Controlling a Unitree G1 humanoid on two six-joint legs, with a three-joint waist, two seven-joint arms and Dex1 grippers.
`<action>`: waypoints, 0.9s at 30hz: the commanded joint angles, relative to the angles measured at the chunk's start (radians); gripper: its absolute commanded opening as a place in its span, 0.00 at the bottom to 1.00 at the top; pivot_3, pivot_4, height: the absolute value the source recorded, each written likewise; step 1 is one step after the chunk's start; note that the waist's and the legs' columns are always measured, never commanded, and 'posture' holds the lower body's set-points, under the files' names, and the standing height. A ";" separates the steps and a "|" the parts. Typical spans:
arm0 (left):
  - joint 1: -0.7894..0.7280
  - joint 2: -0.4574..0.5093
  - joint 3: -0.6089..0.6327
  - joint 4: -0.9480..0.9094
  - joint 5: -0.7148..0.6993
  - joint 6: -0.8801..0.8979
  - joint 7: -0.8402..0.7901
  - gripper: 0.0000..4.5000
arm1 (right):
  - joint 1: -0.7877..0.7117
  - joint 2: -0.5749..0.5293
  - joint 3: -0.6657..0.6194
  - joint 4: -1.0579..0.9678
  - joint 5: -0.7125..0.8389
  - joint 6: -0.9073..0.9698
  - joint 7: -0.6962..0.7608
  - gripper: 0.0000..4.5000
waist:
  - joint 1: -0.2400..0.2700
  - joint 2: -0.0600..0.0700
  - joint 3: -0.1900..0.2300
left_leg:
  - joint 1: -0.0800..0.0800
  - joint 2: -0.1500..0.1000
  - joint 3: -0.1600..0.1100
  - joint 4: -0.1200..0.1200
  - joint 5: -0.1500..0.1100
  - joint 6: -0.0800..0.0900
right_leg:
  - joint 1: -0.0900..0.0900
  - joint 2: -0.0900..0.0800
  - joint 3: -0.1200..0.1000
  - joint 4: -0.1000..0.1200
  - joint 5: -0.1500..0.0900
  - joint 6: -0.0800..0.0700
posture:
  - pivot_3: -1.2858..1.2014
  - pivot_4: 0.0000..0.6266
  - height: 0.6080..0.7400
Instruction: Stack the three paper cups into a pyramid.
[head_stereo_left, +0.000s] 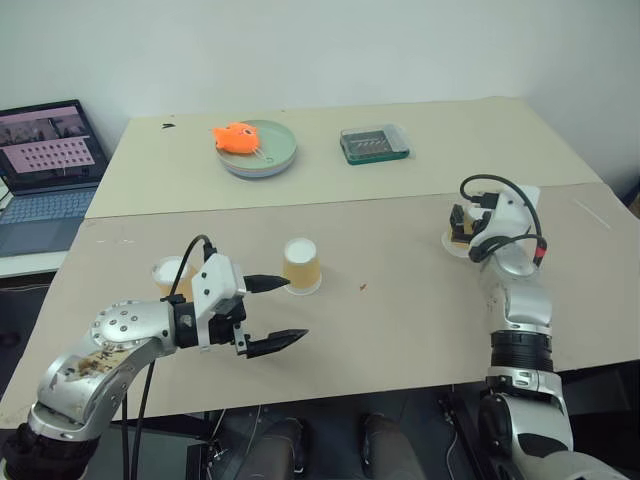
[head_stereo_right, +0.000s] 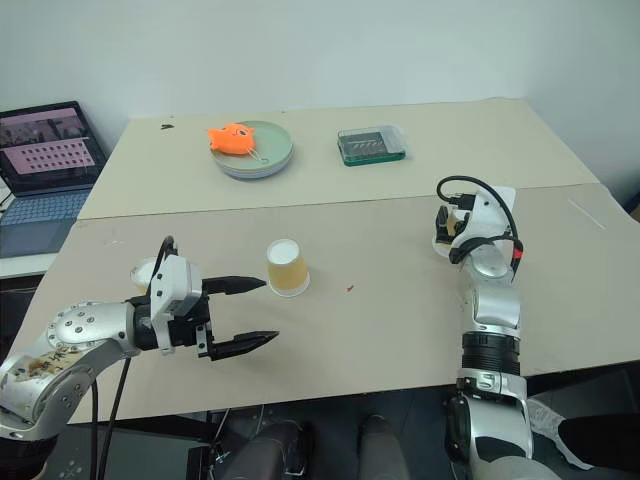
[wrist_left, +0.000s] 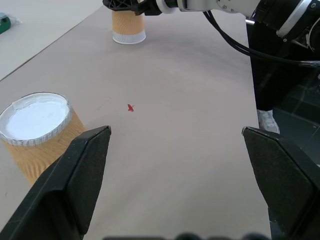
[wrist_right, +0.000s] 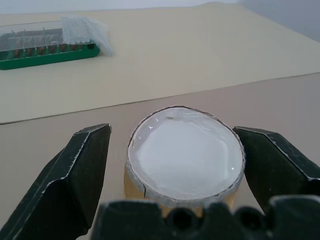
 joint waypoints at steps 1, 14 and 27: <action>0.001 0.003 0.029 -0.035 0.001 -0.023 0.005 1.00 | -0.027 -0.018 -0.008 0.007 0.012 -0.054 -0.001 0.99 | 0.000 0.000 0.000 | 0.000 0.000 0.000 0.000 0.000 0.000 | 0.000 0.000 0.000 0.000 0.000 0.000 | 0.52 0.24 1.00; 0.003 0.005 0.027 -0.039 0.000 -0.017 0.010 1.00 | -0.024 -0.011 0.018 -0.017 0.038 -0.066 0.025 0.60 | -0.001 0.000 0.000 | 0.000 0.000 0.000 0.000 0.000 0.000 | 0.000 0.000 0.000 0.000 0.000 0.000 | 0.52 0.24 1.00; 0.011 0.000 0.019 -0.047 0.001 -0.016 0.024 1.00 | 0.005 -0.329 0.106 -0.243 0.393 0.100 0.831 0.60 | 0.000 0.001 0.000 | 0.000 0.001 0.000 0.000 0.000 0.001 | 0.002 0.000 -0.001 -0.001 -0.001 0.001 | 0.52 0.24 1.00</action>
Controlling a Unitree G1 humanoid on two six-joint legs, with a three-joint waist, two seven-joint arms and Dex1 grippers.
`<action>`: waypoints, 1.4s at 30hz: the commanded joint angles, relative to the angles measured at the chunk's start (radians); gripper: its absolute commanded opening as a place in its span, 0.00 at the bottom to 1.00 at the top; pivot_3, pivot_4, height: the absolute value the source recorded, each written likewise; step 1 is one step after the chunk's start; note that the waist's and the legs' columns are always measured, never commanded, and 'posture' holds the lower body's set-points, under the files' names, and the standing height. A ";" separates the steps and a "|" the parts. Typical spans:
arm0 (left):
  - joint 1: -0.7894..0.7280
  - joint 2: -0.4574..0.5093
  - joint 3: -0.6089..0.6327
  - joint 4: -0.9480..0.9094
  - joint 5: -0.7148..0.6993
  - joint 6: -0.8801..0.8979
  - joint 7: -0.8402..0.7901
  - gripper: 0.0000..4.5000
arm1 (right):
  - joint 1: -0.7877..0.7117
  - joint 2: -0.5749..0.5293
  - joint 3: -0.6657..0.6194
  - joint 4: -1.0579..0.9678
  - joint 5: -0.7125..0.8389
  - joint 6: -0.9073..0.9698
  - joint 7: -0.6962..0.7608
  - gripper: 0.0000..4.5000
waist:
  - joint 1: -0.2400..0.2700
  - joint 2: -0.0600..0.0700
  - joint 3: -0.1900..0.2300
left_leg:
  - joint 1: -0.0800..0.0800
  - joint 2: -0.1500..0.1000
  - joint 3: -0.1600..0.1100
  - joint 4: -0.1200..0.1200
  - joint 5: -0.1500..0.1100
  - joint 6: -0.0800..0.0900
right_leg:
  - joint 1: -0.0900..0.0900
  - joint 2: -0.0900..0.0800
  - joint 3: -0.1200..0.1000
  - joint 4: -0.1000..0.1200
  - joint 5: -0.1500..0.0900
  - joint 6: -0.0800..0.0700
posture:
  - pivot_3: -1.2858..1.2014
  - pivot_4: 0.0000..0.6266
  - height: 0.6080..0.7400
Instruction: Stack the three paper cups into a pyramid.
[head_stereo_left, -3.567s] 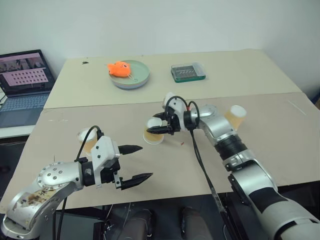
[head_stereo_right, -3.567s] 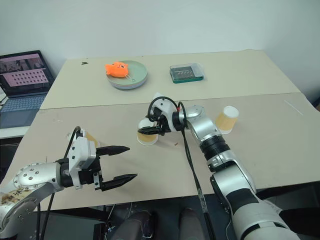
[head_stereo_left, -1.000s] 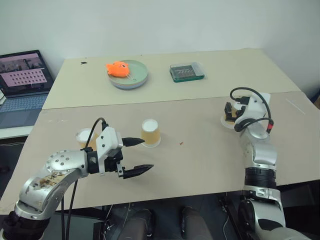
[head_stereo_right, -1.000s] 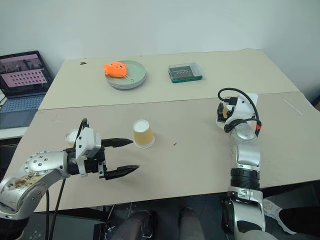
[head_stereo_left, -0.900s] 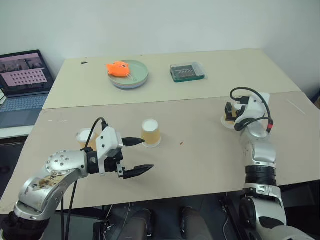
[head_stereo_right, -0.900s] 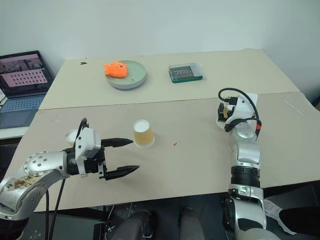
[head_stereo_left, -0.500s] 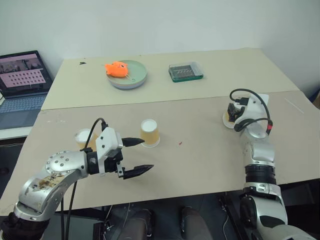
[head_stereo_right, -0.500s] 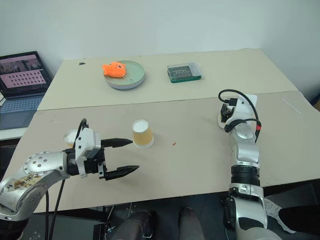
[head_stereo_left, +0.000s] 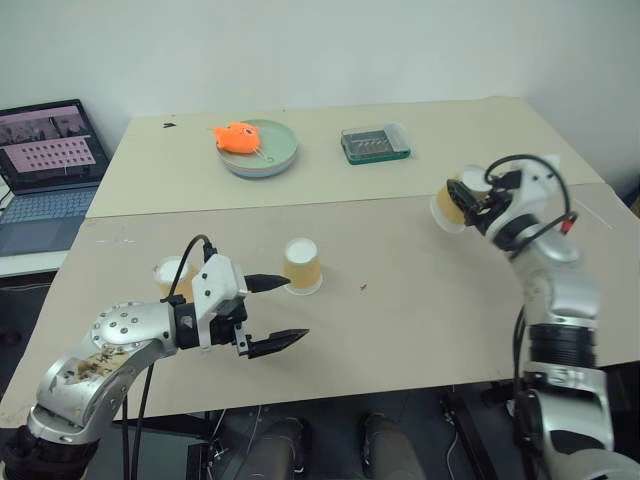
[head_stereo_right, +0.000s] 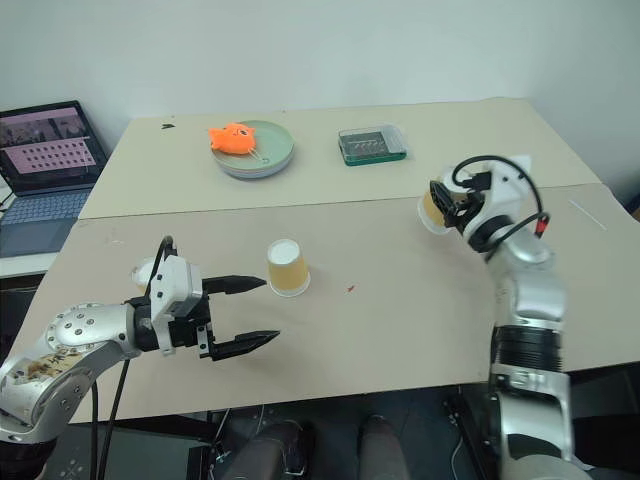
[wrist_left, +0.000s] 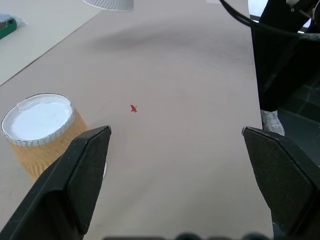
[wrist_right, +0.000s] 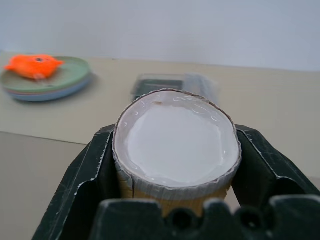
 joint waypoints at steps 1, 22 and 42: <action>0.000 -0.001 0.019 -0.029 0.001 -0.018 0.004 1.00 | 0.019 -0.084 0.087 -0.080 0.102 0.043 0.304 0.60 | -0.002 0.000 0.000 | 0.000 0.000 0.000 0.000 0.000 0.000 | 0.000 0.000 0.000 -0.001 -0.001 0.002 | 0.52 0.24 1.00; 0.037 0.021 0.069 -0.086 -0.026 0.017 0.035 1.00 | -0.164 0.073 0.409 0.374 -0.201 -0.413 0.588 0.60 | -0.001 -0.001 0.000 | 0.000 0.001 0.000 0.000 0.000 -0.001 | -0.002 0.000 0.000 0.001 0.001 -0.001 | 0.52 0.24 1.00; 0.022 0.024 0.077 -0.117 -0.050 0.058 0.080 1.00 | -0.232 0.205 0.451 0.406 -0.251 -0.397 0.576 0.60 | -0.002 -0.001 0.000 | 0.000 0.000 0.000 0.000 -0.001 -0.002 | -0.002 0.001 0.001 0.002 0.001 -0.002 | 0.52 0.24 1.00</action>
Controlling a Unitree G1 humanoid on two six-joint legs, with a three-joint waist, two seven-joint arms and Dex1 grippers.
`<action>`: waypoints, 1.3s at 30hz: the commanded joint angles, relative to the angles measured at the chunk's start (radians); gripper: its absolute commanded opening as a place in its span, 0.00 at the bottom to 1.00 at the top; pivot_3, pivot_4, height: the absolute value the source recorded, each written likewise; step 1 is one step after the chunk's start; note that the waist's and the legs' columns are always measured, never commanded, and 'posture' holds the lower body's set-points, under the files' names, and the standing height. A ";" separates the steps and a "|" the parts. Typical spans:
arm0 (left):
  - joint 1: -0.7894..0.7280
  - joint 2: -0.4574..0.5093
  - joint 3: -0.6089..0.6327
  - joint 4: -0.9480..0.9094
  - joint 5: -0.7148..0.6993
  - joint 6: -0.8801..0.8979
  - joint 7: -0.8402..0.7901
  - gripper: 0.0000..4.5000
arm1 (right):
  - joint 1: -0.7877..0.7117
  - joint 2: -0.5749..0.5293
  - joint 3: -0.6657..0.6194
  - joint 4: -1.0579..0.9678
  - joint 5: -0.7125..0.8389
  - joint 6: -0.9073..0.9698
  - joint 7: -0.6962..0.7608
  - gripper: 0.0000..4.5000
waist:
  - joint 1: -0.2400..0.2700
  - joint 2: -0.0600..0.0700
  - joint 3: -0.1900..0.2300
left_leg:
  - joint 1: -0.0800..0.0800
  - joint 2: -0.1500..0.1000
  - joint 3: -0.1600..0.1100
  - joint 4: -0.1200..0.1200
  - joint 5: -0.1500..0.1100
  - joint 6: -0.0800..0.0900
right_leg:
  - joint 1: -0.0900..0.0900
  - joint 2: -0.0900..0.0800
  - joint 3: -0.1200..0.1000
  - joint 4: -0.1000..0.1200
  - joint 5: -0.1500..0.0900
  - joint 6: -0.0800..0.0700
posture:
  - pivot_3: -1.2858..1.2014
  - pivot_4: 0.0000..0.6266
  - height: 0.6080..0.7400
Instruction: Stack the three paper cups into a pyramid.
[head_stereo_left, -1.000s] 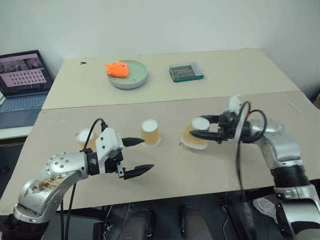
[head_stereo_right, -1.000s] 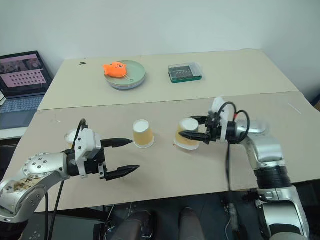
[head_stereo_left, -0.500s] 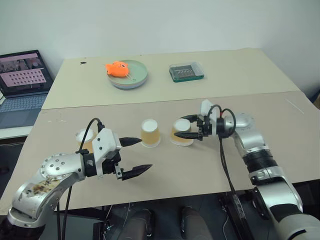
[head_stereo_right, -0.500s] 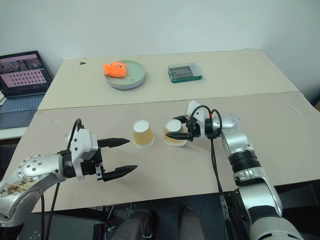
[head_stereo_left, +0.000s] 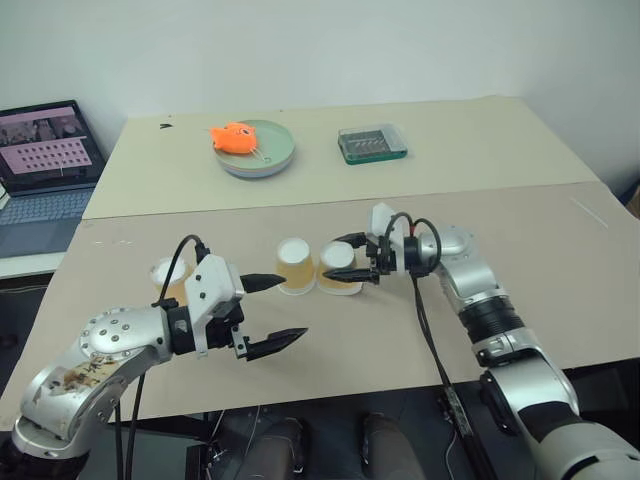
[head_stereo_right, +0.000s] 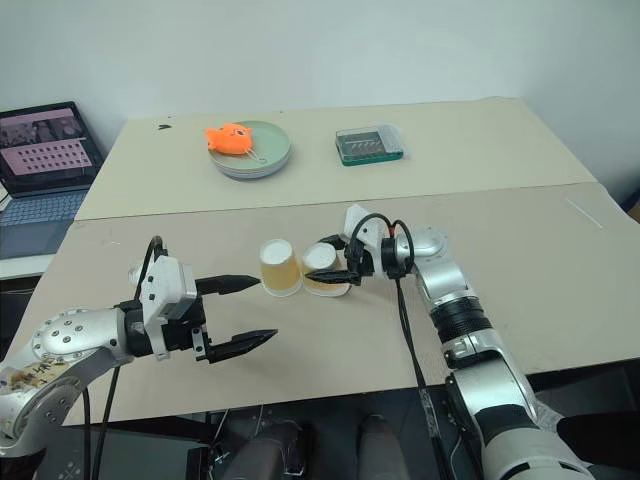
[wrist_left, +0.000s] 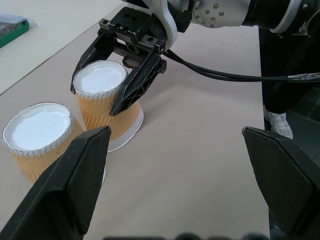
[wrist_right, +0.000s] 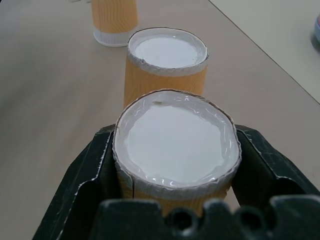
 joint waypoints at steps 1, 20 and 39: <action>-0.012 0.010 0.021 -0.030 -0.006 -0.007 0.002 1.00 | -0.038 0.008 -0.010 0.011 -0.003 0.000 -0.012 0.60 | 0.000 0.000 0.000 | 0.000 0.000 0.000 0.000 0.000 0.000 | 0.000 0.000 0.000 0.000 0.000 0.000 | 0.52 0.24 1.00; 0.002 0.007 0.012 -0.015 0.011 -0.023 -0.013 1.00 | -0.044 -0.006 -0.040 -0.051 0.038 0.057 -0.007 0.99 | -0.001 0.000 0.000 | 0.000 0.000 0.000 0.000 0.000 0.000 | 0.000 0.000 0.000 0.000 0.000 0.000 | 0.52 0.24 1.00; 0.023 -0.033 0.113 -0.018 0.007 -0.015 0.093 1.00 | 0.155 -0.372 -0.242 -0.514 0.162 0.359 -0.024 0.99 | 0.027 -0.001 0.000 | -0.002 -0.001 0.000 0.000 -0.001 0.000 | -0.001 -0.001 -0.001 -0.001 0.000 0.000 | 0.52 0.24 1.00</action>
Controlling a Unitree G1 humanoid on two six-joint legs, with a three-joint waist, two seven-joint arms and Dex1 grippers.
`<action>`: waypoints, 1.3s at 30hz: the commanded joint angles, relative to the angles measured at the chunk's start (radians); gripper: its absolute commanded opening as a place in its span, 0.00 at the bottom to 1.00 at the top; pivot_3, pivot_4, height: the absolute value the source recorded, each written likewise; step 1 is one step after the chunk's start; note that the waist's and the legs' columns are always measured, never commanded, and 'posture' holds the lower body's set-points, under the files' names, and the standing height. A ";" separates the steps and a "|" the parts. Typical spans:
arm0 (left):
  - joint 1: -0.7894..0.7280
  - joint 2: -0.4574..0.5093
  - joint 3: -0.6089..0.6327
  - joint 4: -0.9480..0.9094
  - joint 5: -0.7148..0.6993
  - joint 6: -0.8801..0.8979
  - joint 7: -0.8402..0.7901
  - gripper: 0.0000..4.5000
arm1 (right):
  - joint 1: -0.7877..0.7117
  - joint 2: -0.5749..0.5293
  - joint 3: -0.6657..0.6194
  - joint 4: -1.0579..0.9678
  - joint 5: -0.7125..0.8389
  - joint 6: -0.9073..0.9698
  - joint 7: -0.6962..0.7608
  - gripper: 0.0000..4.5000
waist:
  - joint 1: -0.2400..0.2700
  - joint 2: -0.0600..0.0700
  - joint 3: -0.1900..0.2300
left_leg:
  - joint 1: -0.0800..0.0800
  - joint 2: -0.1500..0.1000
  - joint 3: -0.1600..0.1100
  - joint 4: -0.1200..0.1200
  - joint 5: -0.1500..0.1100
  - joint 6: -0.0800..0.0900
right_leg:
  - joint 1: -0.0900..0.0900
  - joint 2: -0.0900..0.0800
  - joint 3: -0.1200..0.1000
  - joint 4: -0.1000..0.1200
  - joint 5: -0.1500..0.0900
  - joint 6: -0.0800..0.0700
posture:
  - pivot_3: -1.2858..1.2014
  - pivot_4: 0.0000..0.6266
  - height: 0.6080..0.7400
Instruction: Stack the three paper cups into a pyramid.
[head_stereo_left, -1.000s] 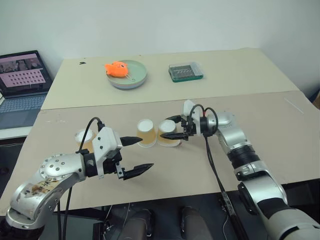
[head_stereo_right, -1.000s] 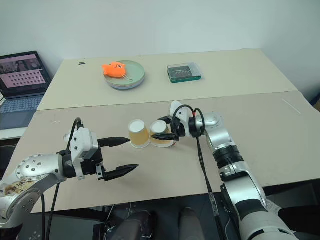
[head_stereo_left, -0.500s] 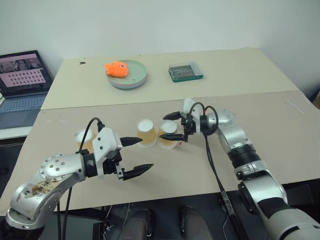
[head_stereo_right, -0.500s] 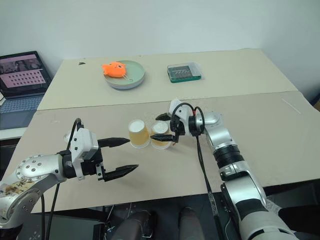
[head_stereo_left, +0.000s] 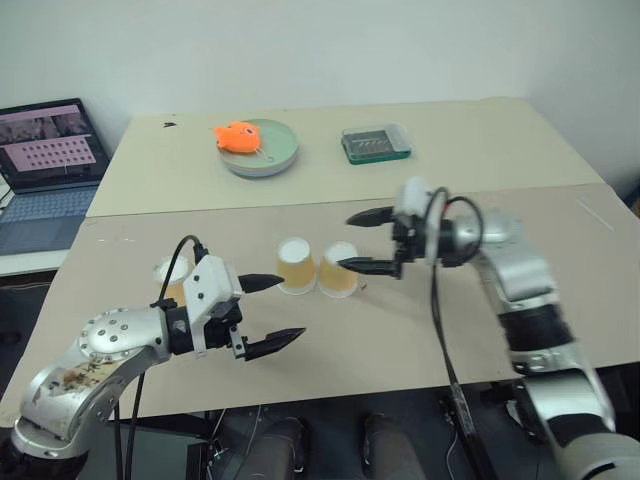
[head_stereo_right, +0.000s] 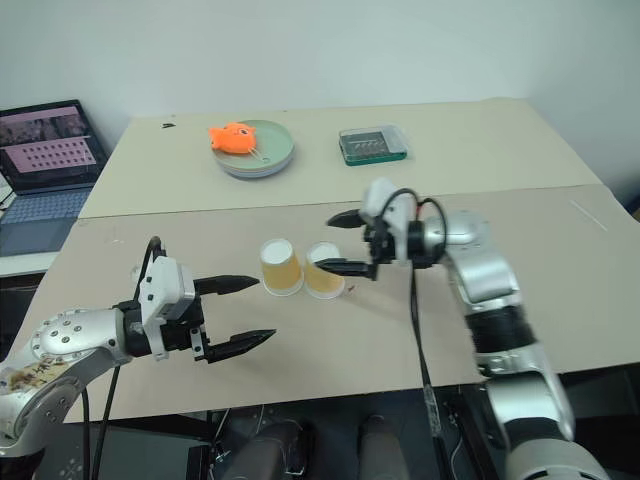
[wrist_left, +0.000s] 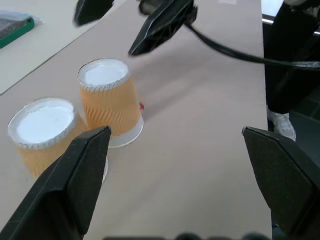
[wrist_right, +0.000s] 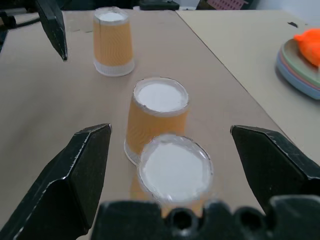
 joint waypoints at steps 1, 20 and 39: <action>-0.009 -0.035 0.091 -0.034 -0.007 0.006 0.104 1.00 | 0.044 -0.123 -0.097 -0.050 0.025 0.026 0.018 0.99 | 0.007 -0.001 0.000 | 0.000 0.000 0.000 0.000 0.000 0.000 | 0.000 0.000 0.000 -0.001 0.000 0.000 | 0.52 0.24 1.00; 0.093 -0.248 0.218 -0.354 -0.074 0.257 0.917 1.00 | 0.159 -0.234 -0.101 -0.283 0.197 0.104 0.114 0.99 | 0.008 -0.007 0.000 | 0.001 0.001 0.002 0.002 -0.001 0.001 | 0.003 -0.001 0.001 -0.001 -0.001 0.003 | 0.52 0.24 1.00; 0.308 -0.401 0.208 -0.153 0.174 0.014 0.807 1.00 | 0.137 -0.218 -0.077 -0.271 0.193 0.074 0.085 0.99 | 0.022 -0.007 0.000 | 0.000 0.002 0.002 0.002 -0.001 0.001 | 0.003 -0.003 -0.001 -0.003 -0.003 0.006 | 0.52 0.24 1.00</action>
